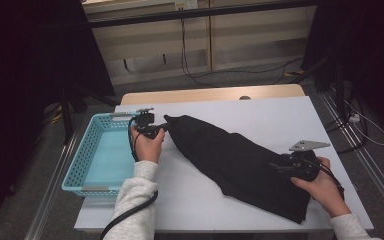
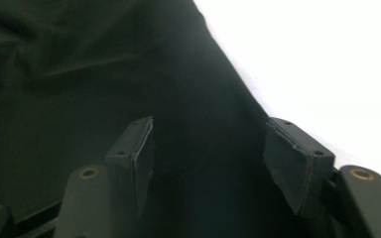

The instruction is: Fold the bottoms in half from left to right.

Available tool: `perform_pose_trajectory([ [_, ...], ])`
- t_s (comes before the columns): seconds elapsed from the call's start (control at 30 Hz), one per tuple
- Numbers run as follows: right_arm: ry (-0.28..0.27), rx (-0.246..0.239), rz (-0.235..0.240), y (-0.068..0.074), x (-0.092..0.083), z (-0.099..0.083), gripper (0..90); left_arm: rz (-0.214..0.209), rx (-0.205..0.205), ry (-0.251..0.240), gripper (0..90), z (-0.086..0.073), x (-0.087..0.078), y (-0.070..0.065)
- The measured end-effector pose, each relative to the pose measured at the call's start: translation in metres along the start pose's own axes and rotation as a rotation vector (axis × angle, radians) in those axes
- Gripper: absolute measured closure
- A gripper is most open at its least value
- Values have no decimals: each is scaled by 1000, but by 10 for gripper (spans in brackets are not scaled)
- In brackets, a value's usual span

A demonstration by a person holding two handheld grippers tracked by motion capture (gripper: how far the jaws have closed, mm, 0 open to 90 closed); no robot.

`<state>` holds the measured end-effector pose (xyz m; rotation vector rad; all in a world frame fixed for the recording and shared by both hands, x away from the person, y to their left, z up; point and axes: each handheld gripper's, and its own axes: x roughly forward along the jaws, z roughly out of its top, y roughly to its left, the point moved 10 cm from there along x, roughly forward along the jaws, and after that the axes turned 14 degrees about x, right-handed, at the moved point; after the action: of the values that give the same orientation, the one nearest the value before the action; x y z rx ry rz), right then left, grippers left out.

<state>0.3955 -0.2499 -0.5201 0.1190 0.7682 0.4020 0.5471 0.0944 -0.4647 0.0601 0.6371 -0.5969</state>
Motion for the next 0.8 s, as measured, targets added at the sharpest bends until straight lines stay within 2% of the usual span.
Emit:
perform_pose_trajectory([
  [0.03, 0, -4, 1, 1, 1, 0, 355, -26, 3, -8, 893, 0, 1, -6],
  [0.1, 3, -11, 6, 3, 1, -1, 350, -53, 19, -12, 893, -1, 2, -14],
  [0.13, 5, -10, 10, 5, 2, -1, 349, -89, 5, -27, 893, -1, 3, -20],
  [0.17, 5, -9, 11, 5, 2, -1, 348, -102, 8, -30, 892, -2, 3, -23],
  [0.2, 5, -8, 11, 6, 3, -2, 345, -97, 26, -29, 893, -3, 4, -25],
  [0.3, 10, -9, 16, 7, 4, -3, 345, -123, 32, -37, 892, -5, 4, -31],
  [0.37, 16, -9, 17, 8, 4, -5, 341, -137, 17, -44, 892, -5, 4, -31],
  [0.43, 17, -10, 18, 9, 5, -5, 340, -139, 23, -44, 893, -4, 4, -31],
  [0.53, 17, -11, 19, 9, 5, -5, 337, -170, 10, -54, 893, 0, 4, -35],
  [0.63, 20, -10, 23, 10, 6, -5, 325, -207, 15, -62, 893, 4, 5, -44],
  [0.8, 30, -12, 23, 12, 9, -8, 319, -272, 46, -69, 893, 5, 10, -67],
])
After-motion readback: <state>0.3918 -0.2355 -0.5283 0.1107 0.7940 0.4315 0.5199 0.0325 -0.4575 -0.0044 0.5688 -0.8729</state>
